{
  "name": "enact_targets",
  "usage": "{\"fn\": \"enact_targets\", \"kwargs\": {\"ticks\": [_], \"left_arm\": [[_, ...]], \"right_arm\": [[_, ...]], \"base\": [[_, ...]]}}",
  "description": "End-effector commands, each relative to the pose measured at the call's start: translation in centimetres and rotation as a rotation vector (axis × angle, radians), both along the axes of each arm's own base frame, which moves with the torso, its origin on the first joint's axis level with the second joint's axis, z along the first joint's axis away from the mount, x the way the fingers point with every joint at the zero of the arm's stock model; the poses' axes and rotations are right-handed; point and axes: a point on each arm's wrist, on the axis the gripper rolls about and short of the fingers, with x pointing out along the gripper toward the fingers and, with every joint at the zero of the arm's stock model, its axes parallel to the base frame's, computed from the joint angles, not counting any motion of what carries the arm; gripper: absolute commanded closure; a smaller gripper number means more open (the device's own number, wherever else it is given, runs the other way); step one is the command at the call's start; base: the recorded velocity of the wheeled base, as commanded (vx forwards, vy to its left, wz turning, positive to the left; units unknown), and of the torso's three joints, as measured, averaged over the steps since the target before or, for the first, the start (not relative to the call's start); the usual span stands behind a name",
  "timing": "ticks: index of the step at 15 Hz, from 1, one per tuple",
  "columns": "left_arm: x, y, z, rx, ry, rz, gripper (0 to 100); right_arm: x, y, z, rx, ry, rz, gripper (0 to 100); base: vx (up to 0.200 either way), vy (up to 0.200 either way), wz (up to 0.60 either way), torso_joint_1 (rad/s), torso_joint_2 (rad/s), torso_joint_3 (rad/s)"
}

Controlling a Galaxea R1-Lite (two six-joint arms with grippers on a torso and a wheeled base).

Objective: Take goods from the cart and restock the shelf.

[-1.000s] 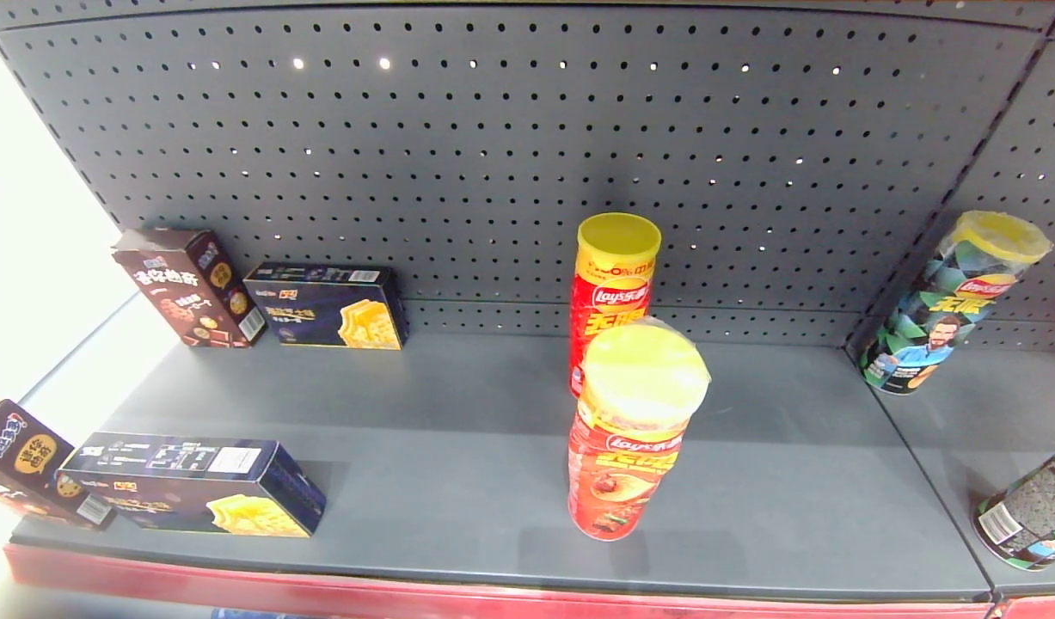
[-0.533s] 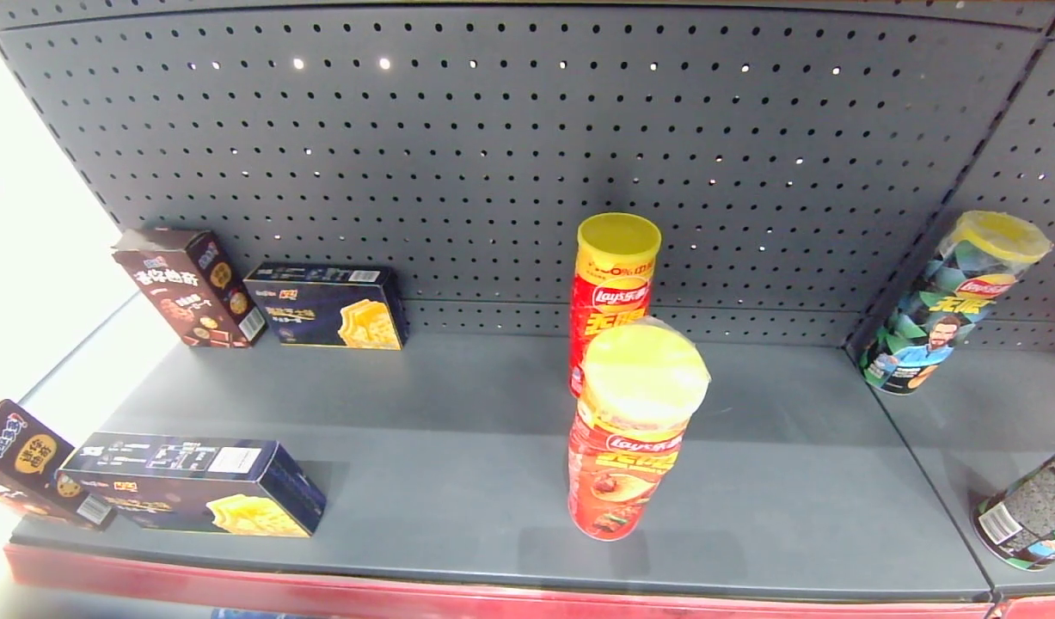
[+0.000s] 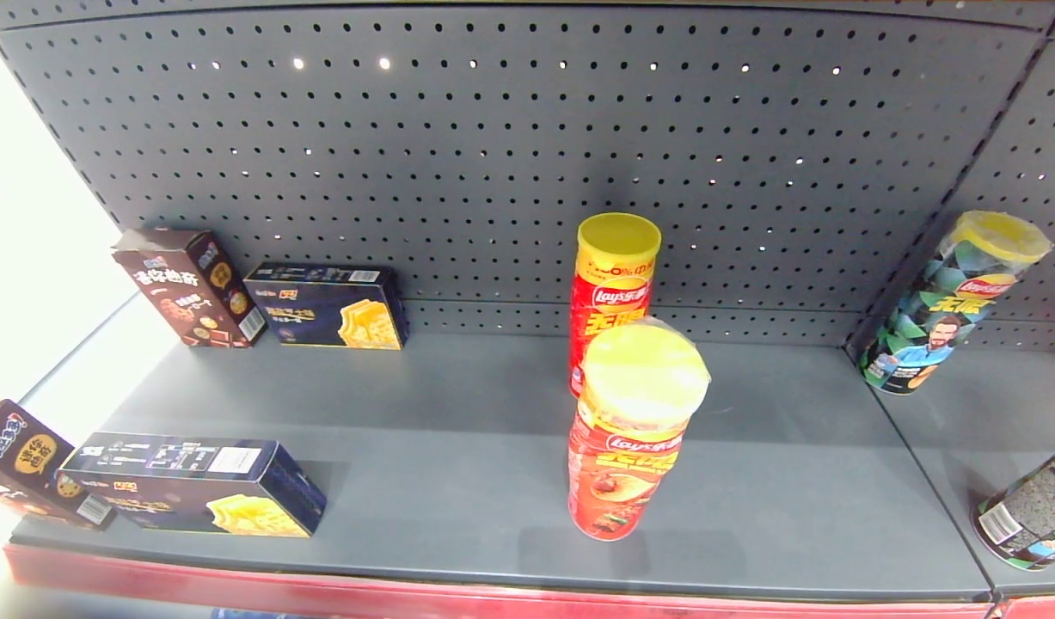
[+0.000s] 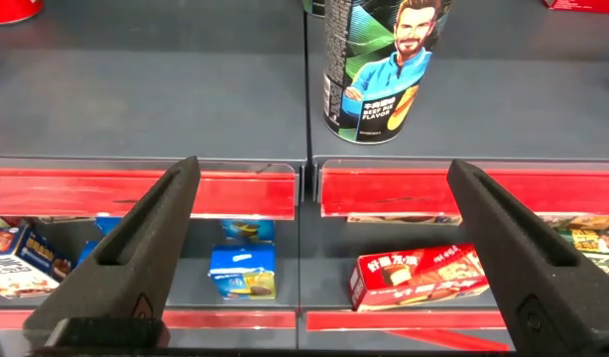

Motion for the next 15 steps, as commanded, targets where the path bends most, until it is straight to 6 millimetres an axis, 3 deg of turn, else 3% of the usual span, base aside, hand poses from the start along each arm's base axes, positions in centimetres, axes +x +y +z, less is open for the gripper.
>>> {"fn": "enact_targets", "kwargs": {"ticks": [1,14,15], "left_arm": [[0.01,-0.03,0.0,-0.04,0.001,-0.01,0],[0.01,-0.03,0.0,-0.055,0.001,-0.008,0],[0.01,-0.03,0.0,-0.055,0.001,-0.008,0]], "right_arm": [[0.0,0.0,0.01,0.0,-0.001,-0.001,0],[0.0,0.02,0.02,-0.005,-0.002,0.007,0],[0.0,0.02,0.01,-0.002,-0.001,0.007,0]], "base": [[0.0,0.0,0.0,0.0,0.0,0.0],[0.0,0.0,0.0,0.0,0.0,0.0],[0.0,0.0,-0.6,0.002,0.01,0.007]]}}
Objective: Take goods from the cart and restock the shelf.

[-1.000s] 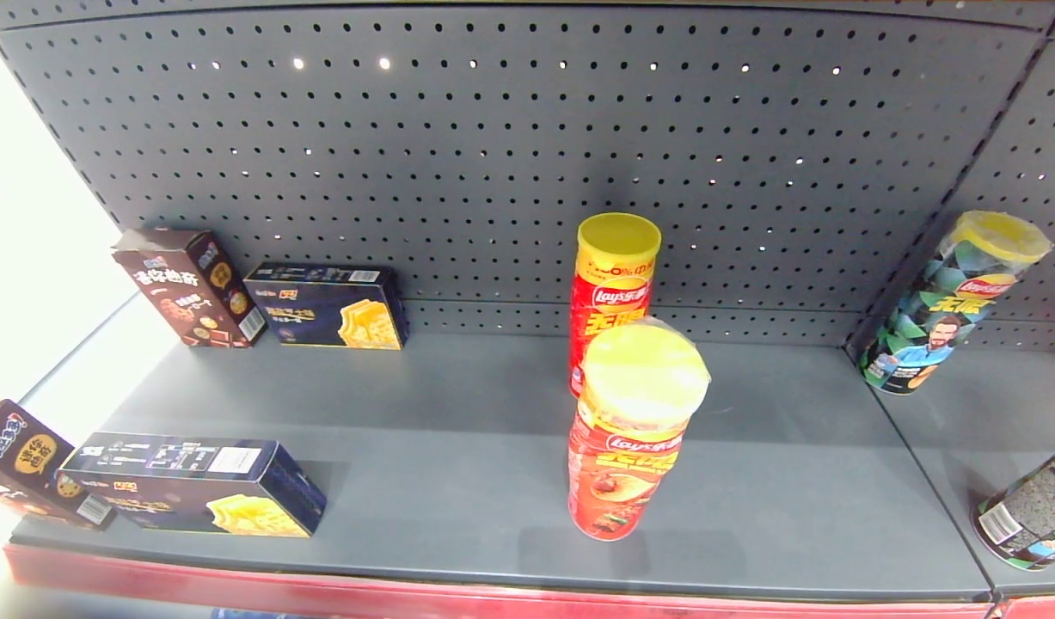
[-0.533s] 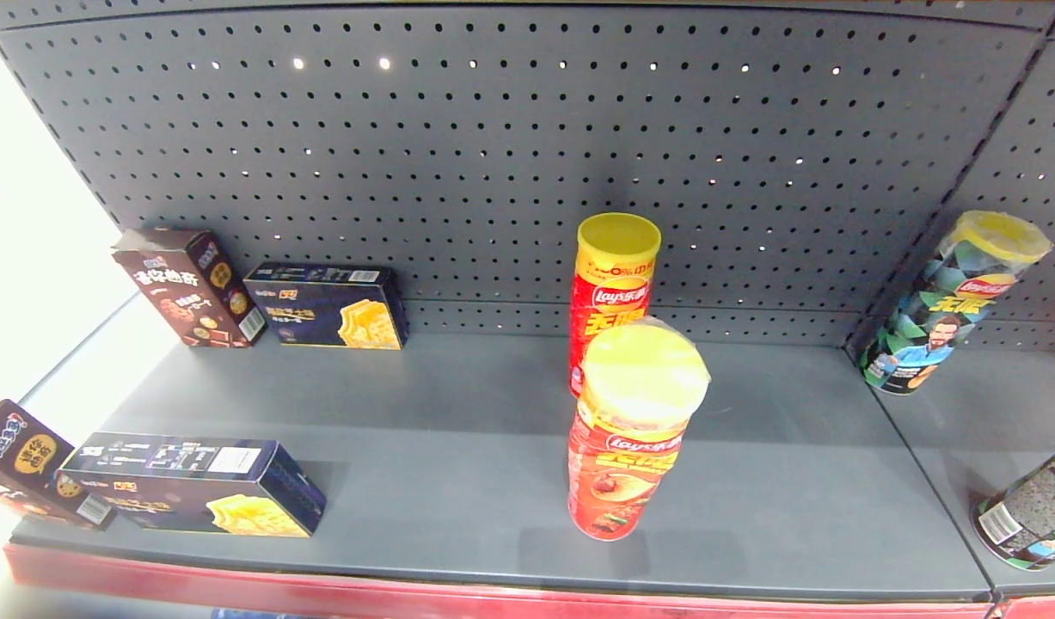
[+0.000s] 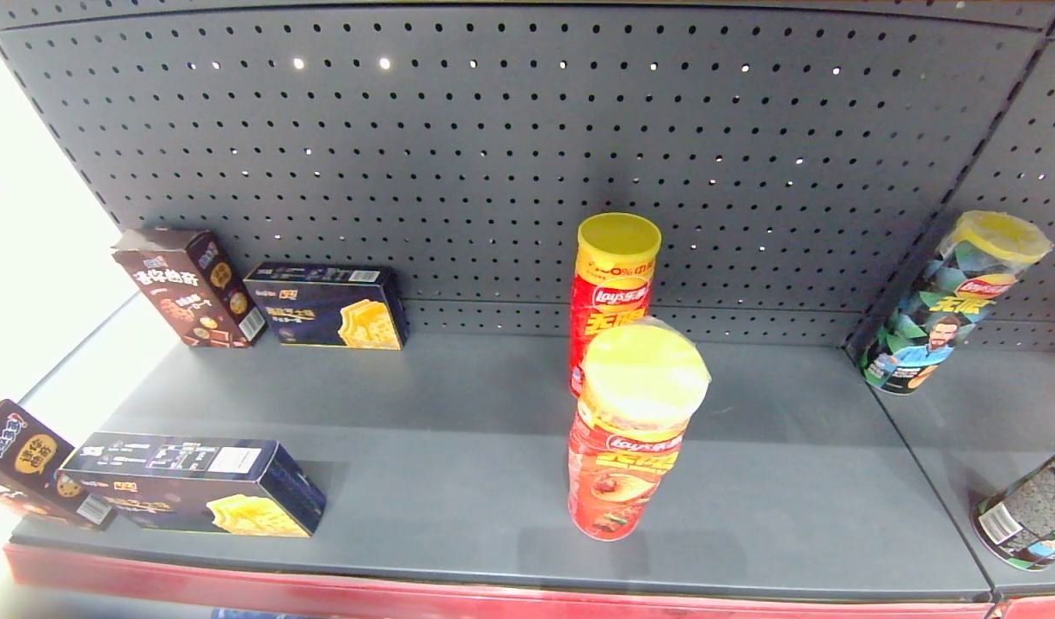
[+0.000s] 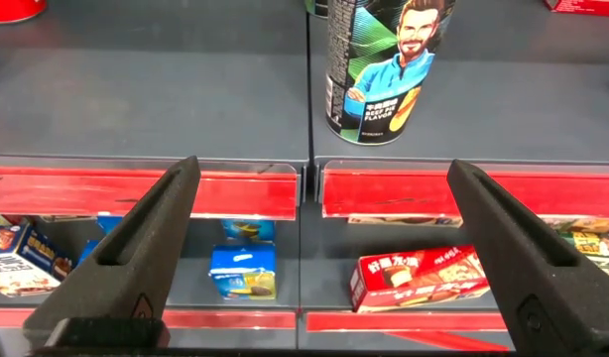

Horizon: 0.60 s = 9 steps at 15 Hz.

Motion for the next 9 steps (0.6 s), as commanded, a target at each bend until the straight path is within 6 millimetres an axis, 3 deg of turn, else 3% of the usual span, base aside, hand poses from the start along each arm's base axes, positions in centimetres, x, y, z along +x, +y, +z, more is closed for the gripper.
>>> {"fn": "enact_targets", "kwargs": {"ticks": [1,9], "left_arm": [[0.01,0.0,0.01,-0.003,0.001,0.0,0],[0.01,0.0,0.01,-0.01,0.001,0.0,0]], "right_arm": [[0.0,0.0,-0.01,0.001,0.001,0.0,0],[0.0,-0.01,-0.01,0.002,0.001,0.002,0]], "base": [[0.0,0.0,0.0,0.0,0.0,0.0],[0.0,0.0,0.0,0.0,0.0,0.0]]}}
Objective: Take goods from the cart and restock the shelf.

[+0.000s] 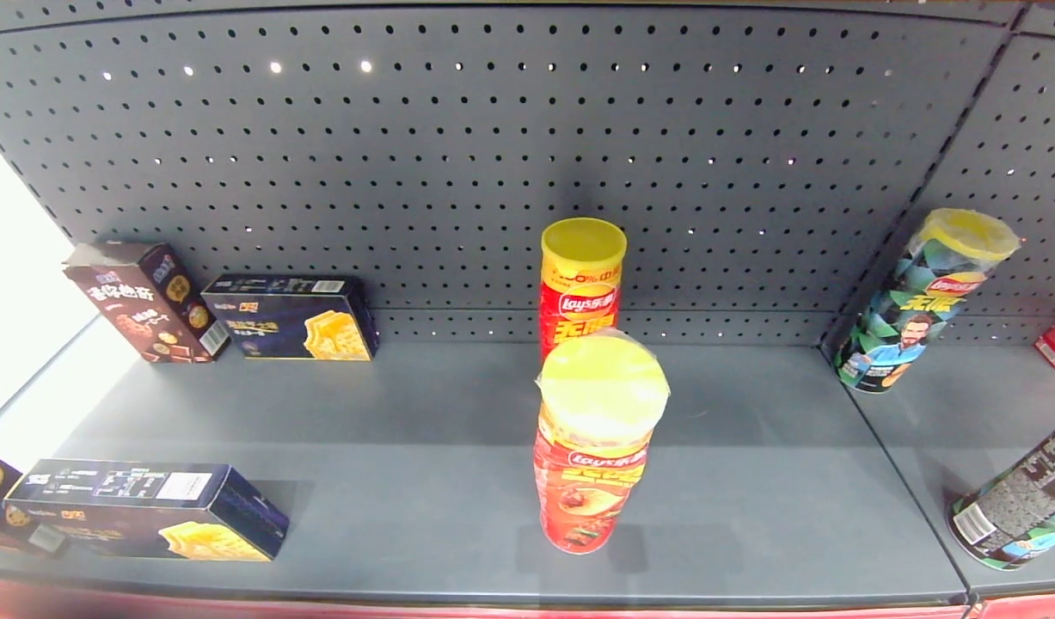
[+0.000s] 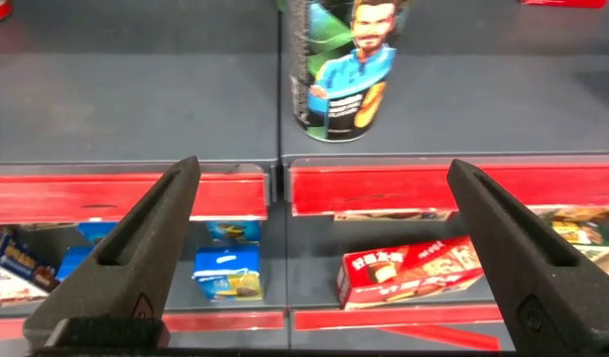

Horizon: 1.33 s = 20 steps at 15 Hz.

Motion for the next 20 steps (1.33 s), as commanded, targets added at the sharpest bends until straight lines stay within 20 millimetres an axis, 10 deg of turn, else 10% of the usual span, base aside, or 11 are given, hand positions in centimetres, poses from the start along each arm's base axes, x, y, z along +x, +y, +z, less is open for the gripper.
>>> {"fn": "enact_targets", "kwargs": {"ticks": [1,20], "left_arm": [[0.02,0.0,-0.02,-0.001,0.002,0.001,0],[0.02,-0.01,-0.02,0.008,0.002,-0.008,0]], "right_arm": [[0.0,0.0,0.0,0.0,0.0,-0.001,0],[0.0,0.0,-0.02,0.0,0.002,0.001,0]], "base": [[0.0,0.0,0.0,0.0,0.0,0.0],[-0.011,0.0,0.0,0.001,0.0,0.0]]}}
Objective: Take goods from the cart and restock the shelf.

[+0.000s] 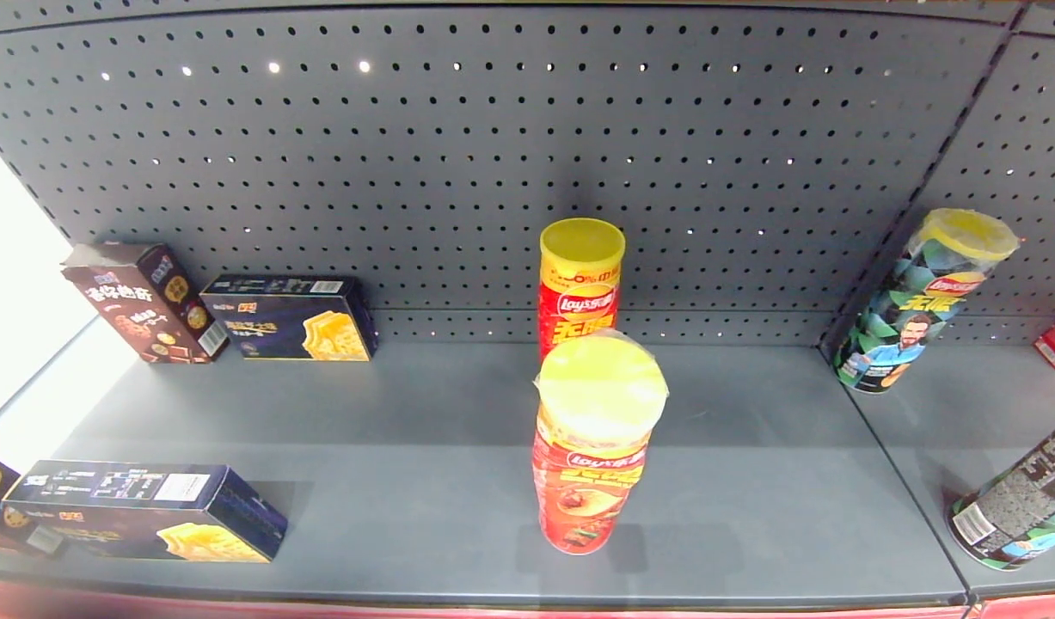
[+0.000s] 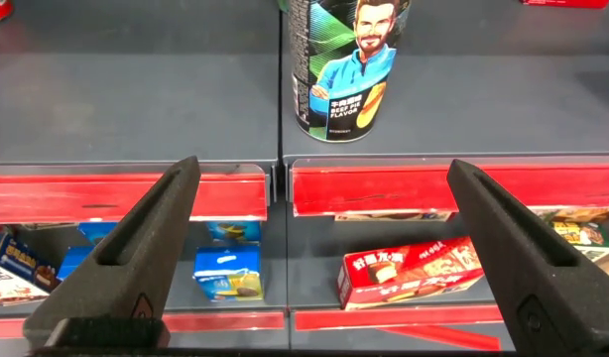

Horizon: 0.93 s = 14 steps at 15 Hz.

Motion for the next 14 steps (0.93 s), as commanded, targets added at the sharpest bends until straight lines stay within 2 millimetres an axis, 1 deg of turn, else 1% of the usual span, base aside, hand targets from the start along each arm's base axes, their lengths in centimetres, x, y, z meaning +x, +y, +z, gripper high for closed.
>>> {"fn": "enact_targets", "kwargs": {"ticks": [1,14], "left_arm": [[0.0,0.0,0.05,-0.007,0.0,0.002,0],[0.0,0.01,0.05,-0.009,0.0,0.005,0]], "right_arm": [[0.0,0.0,0.0,-0.001,0.0,0.0,0],[0.0,0.0,-0.01,-0.001,0.001,-0.001,0]], "base": [[0.0,0.0,0.0,0.0,0.0,0.0],[0.0,0.0,0.0,0.0,0.0,0.0]]}}
